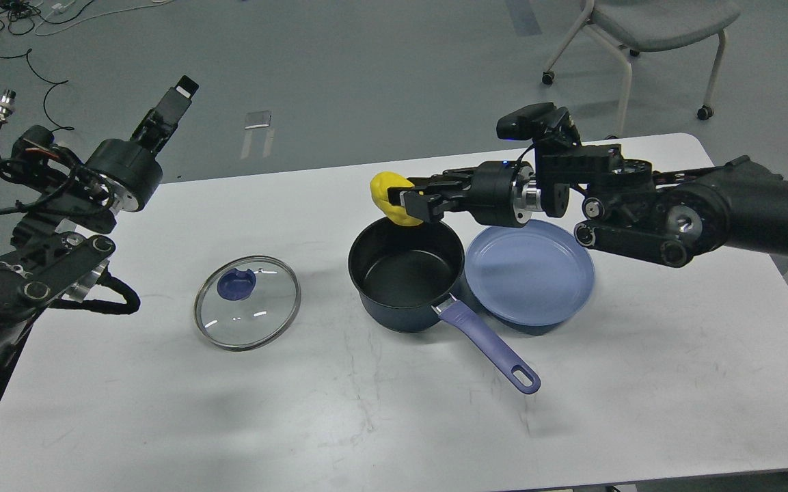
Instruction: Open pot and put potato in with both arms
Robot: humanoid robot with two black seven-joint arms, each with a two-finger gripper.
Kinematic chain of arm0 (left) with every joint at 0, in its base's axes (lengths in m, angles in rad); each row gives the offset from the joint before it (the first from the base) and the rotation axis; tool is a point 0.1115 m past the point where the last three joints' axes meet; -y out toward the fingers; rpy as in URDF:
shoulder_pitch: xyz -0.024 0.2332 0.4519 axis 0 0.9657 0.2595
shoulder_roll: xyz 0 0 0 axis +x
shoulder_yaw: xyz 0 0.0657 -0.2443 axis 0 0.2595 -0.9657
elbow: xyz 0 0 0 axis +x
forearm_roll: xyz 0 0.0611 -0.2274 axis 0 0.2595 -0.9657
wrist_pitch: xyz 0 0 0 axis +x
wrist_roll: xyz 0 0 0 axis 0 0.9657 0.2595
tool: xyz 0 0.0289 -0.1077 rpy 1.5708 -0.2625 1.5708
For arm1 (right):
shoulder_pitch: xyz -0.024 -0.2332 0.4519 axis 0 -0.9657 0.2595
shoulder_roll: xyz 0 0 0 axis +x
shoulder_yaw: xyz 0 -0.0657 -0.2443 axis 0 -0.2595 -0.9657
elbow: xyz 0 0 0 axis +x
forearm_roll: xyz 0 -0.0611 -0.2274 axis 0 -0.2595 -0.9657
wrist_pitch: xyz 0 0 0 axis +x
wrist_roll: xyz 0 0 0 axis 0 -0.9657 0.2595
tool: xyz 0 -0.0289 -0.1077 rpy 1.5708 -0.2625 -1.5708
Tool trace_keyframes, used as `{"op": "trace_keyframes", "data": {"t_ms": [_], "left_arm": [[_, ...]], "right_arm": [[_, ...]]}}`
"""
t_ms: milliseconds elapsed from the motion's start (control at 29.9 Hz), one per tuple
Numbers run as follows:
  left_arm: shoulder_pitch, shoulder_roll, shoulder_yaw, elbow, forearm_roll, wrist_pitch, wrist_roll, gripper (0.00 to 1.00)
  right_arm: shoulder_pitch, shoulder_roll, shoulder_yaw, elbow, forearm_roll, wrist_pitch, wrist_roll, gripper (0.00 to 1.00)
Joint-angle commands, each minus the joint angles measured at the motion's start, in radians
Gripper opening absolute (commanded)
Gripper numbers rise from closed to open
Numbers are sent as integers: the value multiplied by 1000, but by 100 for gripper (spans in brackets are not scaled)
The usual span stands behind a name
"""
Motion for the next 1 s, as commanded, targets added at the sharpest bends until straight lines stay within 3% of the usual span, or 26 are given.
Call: {"op": "trace_keyframes", "data": {"t_ms": [0, 67, 134, 167, 201, 234, 602, 769, 969], "left_arm": [[1, -1, 0, 0, -1, 1, 0, 98], [1, 1, 0, 0, -1, 1, 0, 98], [-1, -1, -1, 0, -1, 1, 0, 98], [-1, -1, -1, 0, -1, 1, 0, 98], [-2, -2, -1, 0, -3, 1, 0, 98], [-4, -2, -3, 0, -3, 1, 0, 98], [-21, -86, -73, 0, -57, -31, 21, 98], [-21, -145, -185, -2, -256, -133, 142, 98], [-11, -208, -292, -22, -409, -310, 168, 98]], "right_arm": [[-13, 57, -40, -24, 3, 0, 0, 37], [-23, 60, -51, -24, 3, -1, 0, 40], [-40, 62, -60, -27, 3, -1, -4, 50], [-46, 62, -60, -27, 3, -1, -10, 67], [-49, 59, -60, -27, 3, -1, -10, 96], [-49, 57, -60, -25, 5, -1, -12, 100], [-48, 2, 40, -27, 95, -7, -16, 100], [-57, -18, 228, -43, 266, -3, -19, 100], [-91, -41, 420, -59, 774, 115, -84, 100]]}}
